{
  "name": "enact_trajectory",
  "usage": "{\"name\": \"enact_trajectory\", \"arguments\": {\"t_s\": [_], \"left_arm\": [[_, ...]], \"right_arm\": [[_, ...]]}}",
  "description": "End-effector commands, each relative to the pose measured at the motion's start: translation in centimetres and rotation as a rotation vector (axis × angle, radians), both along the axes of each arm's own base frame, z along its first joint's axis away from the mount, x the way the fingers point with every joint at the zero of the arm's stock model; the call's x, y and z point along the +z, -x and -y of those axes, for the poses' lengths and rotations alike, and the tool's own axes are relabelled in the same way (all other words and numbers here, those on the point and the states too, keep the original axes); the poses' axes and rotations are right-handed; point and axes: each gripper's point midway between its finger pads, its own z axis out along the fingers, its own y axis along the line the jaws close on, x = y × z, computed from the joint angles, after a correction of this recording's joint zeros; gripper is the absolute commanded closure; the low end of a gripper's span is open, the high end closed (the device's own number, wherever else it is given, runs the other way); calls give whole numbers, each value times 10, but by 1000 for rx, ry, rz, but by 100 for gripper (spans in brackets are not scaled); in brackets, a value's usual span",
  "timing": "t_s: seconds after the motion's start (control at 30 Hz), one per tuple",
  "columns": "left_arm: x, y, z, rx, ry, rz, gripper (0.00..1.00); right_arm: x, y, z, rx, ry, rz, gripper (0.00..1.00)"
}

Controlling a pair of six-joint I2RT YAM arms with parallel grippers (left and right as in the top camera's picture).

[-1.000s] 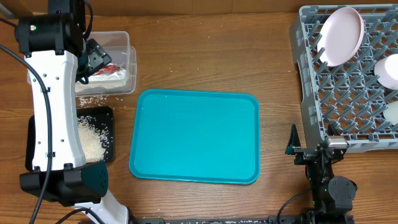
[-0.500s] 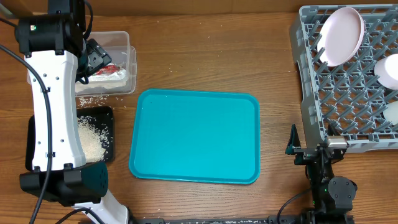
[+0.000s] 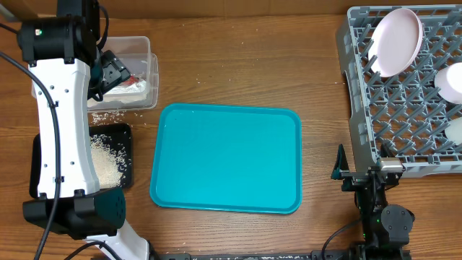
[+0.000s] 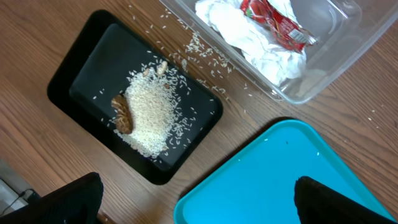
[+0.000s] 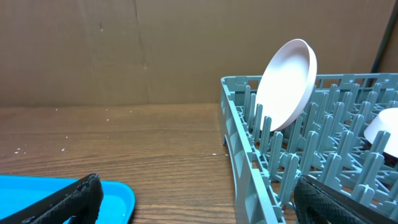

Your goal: Sort waste into correct bins and load items into the dishwasher

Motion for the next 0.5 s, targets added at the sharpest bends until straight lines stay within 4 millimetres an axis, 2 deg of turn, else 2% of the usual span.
{"name": "enact_trajectory", "arguments": {"t_s": [0.0, 0.1, 0.3, 0.33, 0.47], "left_arm": [[-4, 1, 5, -34, 16, -19, 0], [-9, -4, 10, -50, 41, -8, 0], [-20, -19, 35, -185, 79, 54, 0], [-28, -21, 43, -225, 82, 77, 0], [-54, -13, 56, -257, 105, 113, 0]], "right_arm": [[-1, 0, -1, 4, 4, 5, 0], [-1, 0, -1, 4, 4, 5, 0], [-1, 0, -1, 4, 4, 5, 0], [-1, 0, -1, 4, 4, 5, 0], [-1, 0, -1, 4, 4, 5, 0]]}}
